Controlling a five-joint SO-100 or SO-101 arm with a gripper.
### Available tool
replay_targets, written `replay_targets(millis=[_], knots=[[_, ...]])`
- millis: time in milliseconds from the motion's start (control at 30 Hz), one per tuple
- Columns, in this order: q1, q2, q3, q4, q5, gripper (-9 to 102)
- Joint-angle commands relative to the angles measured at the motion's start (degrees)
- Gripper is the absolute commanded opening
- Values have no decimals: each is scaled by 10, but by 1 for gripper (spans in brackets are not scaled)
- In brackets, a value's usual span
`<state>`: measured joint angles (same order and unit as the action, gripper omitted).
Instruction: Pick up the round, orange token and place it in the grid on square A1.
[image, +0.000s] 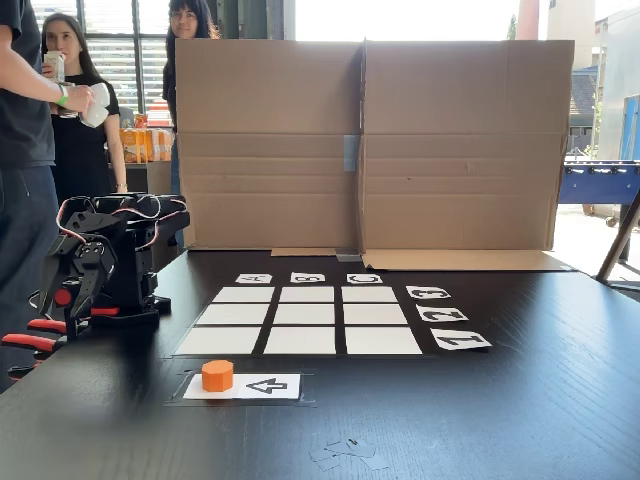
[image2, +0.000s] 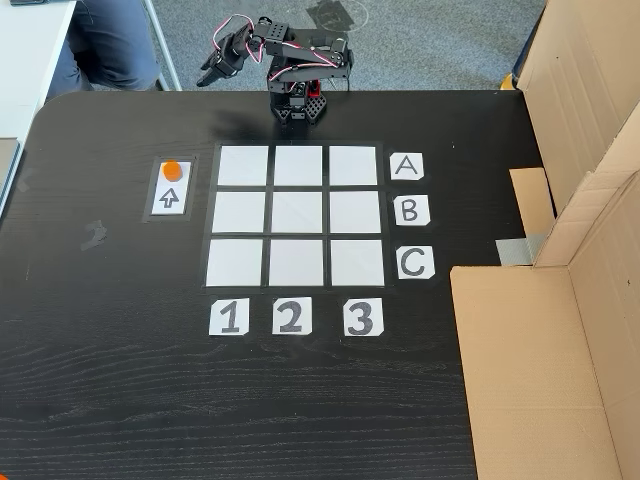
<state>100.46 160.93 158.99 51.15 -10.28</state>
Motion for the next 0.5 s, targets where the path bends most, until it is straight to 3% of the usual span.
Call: replay_targets(millis=[0,467], knots=[[4,-70,-93,42,6,20],[-86,-391,-458,330,30,22]])
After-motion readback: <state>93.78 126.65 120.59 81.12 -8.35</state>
